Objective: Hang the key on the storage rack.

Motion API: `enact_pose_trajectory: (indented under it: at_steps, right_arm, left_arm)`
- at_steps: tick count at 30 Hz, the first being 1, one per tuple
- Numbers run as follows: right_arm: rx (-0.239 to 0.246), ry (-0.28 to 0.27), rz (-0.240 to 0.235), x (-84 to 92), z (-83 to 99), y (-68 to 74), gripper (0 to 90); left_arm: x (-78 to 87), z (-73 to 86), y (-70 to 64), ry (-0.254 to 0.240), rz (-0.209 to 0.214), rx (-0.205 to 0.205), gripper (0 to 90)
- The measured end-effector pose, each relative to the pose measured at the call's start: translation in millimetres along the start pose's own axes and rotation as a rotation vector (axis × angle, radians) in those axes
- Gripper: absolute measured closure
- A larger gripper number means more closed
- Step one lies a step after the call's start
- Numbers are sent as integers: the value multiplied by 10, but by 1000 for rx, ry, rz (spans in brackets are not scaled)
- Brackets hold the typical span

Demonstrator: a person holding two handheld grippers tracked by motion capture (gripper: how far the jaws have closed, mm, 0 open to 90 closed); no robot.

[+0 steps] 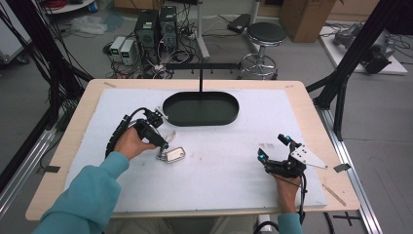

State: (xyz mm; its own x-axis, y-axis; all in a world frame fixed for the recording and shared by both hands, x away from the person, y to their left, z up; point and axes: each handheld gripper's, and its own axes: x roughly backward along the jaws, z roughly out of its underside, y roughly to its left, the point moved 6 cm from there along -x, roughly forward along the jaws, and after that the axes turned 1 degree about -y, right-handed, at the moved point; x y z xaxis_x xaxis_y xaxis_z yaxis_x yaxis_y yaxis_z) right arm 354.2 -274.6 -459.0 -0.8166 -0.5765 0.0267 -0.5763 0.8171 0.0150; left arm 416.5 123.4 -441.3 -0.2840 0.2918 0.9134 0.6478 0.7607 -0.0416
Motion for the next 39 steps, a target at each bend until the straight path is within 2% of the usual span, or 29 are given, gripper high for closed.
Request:
enact_pose_trajectory:
  at_steps: [4,7,11,16,22,26,31,39]
  right_arm:
    - [-5,0,3,1,0,-2,35]
    - [-3,1,3,1,1,-4,34]
    - [-1,2,3,2,1,-5,34]
    - [-1,2,3,2,1,-5,34]
    - [-3,2,3,3,1,-6,34]
    - [-3,2,3,3,2,-6,34]
    - [-2,2,4,2,1,-5,34]
    - [-5,1,3,2,1,-4,34]
  left_arm:
    - [-46,-13,0,21,2,21,502]
    - [-75,-19,-15,31,2,17,503]
    - [-101,-20,-45,69,-3,24,524]
    - [-136,-47,-77,99,1,62,593]
    - [-163,-40,-66,119,-11,80,636]
    - [-185,-40,-62,128,-13,88,664]
    - [-220,-42,-71,140,-16,77,669]
    - [-260,-31,-52,161,-21,82,759]
